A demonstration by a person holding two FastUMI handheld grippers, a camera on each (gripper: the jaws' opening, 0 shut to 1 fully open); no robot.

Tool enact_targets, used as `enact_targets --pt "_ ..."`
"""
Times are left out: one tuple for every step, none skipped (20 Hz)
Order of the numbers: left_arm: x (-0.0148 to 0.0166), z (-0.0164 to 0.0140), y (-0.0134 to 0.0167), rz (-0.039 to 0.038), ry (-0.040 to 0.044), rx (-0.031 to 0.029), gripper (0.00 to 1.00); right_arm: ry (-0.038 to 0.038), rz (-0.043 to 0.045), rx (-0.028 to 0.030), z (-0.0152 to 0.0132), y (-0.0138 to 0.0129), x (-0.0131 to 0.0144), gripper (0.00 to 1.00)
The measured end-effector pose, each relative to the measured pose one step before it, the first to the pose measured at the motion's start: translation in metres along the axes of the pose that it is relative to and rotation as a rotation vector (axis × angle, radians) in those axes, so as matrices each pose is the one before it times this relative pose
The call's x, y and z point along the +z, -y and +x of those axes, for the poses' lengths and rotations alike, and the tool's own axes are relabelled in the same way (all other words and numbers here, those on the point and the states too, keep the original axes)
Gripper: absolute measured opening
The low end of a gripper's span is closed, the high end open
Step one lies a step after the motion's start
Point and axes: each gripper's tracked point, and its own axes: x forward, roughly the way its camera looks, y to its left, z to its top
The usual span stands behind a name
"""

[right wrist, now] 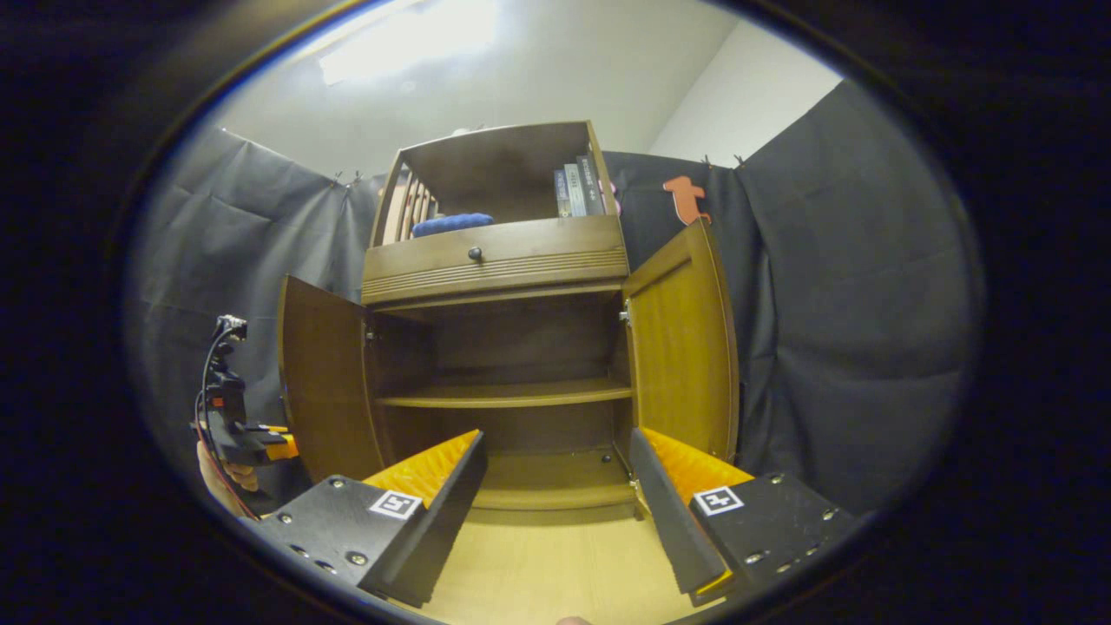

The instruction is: Open the right door of the double-door shoe cabinet with the right hand, and open the left door with the left hand.

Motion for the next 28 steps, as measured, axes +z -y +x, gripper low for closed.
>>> enact_targets --pt "-0.00112 -0.00097 -0.00201 0.00809 -0.00442 -0.00029 0.14 0.00110 -0.00312 0.00606 0.00026 -0.00272 -0.00011 0.98" --pt "-0.00049 0.00160 -0.00174 0.00895 0.00562 -0.00153 0.13 0.00186 -0.00428 0.00386 -0.00061 -0.00165 0.00162 0.98" --pt "-0.00054 -0.00028 -0.00202 0.00737 -0.00462 0.00426 0.12 0.00243 -0.00395 0.00326 0.00064 -0.00183 0.00113 0.98" --pt "-0.00088 -0.00032 -0.00576 0.00506 -0.00057 0.01227 0.12 0.00135 -0.00368 0.00298 -0.00098 -0.00148 -0.00080 0.98" --pt "0.00038 0.00011 -0.00356 0.00317 -0.00069 0.00399 0.09 -0.00131 -0.00362 0.00205 -0.00007 -0.00175 0.00050 0.98" --pt "-0.00112 -0.00111 -0.00321 0.00596 -0.00006 -0.00067 0.06 -0.00213 -0.00340 0.00146 -0.00003 -0.00159 -0.00039 0.98" --pt "-0.00088 -0.00138 -0.00349 -0.00247 0.00144 -0.00954 0.04 0.00078 -0.00147 0.00049 -0.00058 -0.00021 0.00033 0.98" --pt "-0.00003 -0.00046 -0.00421 0.00090 0.00334 -0.00846 0.04 0.00107 -0.00044 0.00097 0.00068 -0.00095 0.00139 0.98" --pt "0.00012 -0.00021 -0.00373 -0.00024 0.00223 -0.01120 0.03 -0.00013 -0.00033 0.00019 -0.00004 -0.00106 0.00067 0.98" --pt "-0.00228 -0.00019 -0.00206 -0.00589 0.00019 -0.01338 0.03 -0.00024 -0.00012 -0.00118 -0.00111 -0.00066 -0.00072 0.98" --pt "0.00032 -0.00030 -0.00329 -0.00858 0.00449 -0.01054 0.03 -0.00044 -0.00007 -0.00145 -0.00086 -0.00011 -0.00056 0.98" --pt "-0.00029 -0.00042 -0.00454 -0.01354 0.00085 -0.01380 0.03 0.00024 0.00051 -0.00063 0.00057 -0.00104 0.00025 0.99" --pt "0.00096 -0.00032 -0.00559 -0.01388 0.00611 -0.01488 0.03 0.00022 0.00029 -0.00004 0.00041 -0.00109 -0.00027 0.99" --pt "-0.00134 -0.00013 -0.00477 -0.00261 0.00033 -0.01346 0.03 0.00052 -0.00084 -0.00110 0.00041 -0.00130 0.00097 0.99" --pt "-0.00081 -0.00012 -0.00402 -0.00862 0.00262 -0.01664 0.03 -0.00054 -0.00326 -0.00256 0.00043 -0.00118 0.00111 0.99" --pt "0.00025 0.00035 -0.00465 -0.00548 0.00327 -0.01612 0.03 -0.00055 -0.00242 -0.00349 0.00064 0.00029 -0.00112 0.98" --pt "-0.00034 0.00000 -0.00371 -0.00973 0.00217 -0.01368 0.02 -0.00121 -0.00143 -0.00242 0.00152 -0.00094 -0.00031 0.98" --pt "0.00010 0.00041 -0.00479 -0.00981 0.00315 -0.01088 0.02 -0.00177 0.00038 -0.00166 0.00044 -0.00150 -0.00002 0.98" --pt "0.00043 0.00033 -0.00236 -0.00721 0.00301 -0.01150 0.02 -0.00123 0.00101 -0.00036 -0.00015 -0.00112 0.00001 0.98" --pt "-0.00153 -0.00113 -0.00211 -0.00608 -0.00166 -0.00987 0.02 -0.00166 0.00244 0.00395 0.00132 -0.00224 0.00047 0.98" --pt "0.00017 -0.00018 -0.00062 -0.00053 0.00146 -0.00818 0.01 -0.00225 0.00496 0.00524 0.00058 -0.00292 -0.00002 0.98" --pt "0.00009 0.00056 -0.00022 0.00521 0.00200 -0.00885 0.01 -0.00046 0.00124 0.00165 -0.00052 -0.00135 -0.00096 0.98" --pt "0.00131 0.00015 0.00049 0.00531 0.00221 -0.01071 0.03 0.00260 -0.00436 -0.00144 0.00010 -0.00126 0.00154 0.98" --pt "-0.00078 0.00000 0.00009 0.00830 0.00141 -0.00806 0.03 0.00194 -0.00711 -0.00261 0.00025 -0.00182 0.00048 0.97" --pt "0.00049 -0.00037 -0.00009 0.01203 0.00211 -0.00728 0.03 0.00070 -0.00660 -0.00367 -0.00144 0.00012 -0.00011 0.97" --pt "0.00022 0.00031 -0.00004 0.00451 -0.00058 -0.00189 0.03 0.00053 -0.00402 -0.00264 0.00055 -0.00017 0.00051 0.97" --pt "-0.00059 0.00006 0.00053 -0.00603 -0.01466 0.00811 0.02 -0.00004 -0.00251 -0.00002 0.00044 -0.00122 -0.00068 0.97" --pt "-0.00184 0.00027 0.00179 -0.00930 -0.00924 0.00769 0.04 -0.00007 -0.00088 0.00103 0.00067 -0.00070 -0.00117 0.98"
